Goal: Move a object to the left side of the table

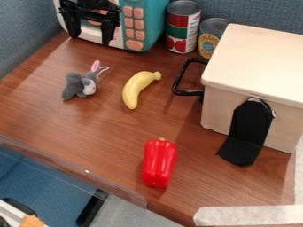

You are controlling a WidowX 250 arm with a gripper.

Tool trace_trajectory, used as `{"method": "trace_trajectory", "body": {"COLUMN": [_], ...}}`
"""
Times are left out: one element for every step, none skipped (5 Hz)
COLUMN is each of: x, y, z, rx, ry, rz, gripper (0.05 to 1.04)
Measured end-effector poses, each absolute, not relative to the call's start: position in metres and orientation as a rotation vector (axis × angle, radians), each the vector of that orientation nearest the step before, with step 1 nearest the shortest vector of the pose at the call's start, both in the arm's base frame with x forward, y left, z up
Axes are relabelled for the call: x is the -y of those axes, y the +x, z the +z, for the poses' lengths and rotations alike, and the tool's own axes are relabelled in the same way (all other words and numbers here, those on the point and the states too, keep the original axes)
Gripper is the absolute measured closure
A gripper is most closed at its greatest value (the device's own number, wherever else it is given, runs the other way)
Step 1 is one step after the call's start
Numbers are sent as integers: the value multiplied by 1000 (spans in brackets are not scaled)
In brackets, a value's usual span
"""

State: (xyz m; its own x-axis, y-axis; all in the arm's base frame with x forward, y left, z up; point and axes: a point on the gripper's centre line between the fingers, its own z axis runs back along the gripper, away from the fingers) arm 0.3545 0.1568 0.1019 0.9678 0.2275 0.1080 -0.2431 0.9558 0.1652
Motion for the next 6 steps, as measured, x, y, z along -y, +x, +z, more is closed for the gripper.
{"method": "trace_trajectory", "body": {"x": [-154, -111, -62, -26, 17, 38], "y": [351, 307, 280, 252, 235, 230], "z": [86, 89, 107, 103, 93, 80], "rx": [55, 72, 128, 140, 157, 155], "ry": [159, 80, 56, 48, 52, 78], "rz": [244, 225, 91, 94, 89, 105], "gripper": [83, 83, 83, 83, 83, 83]}}
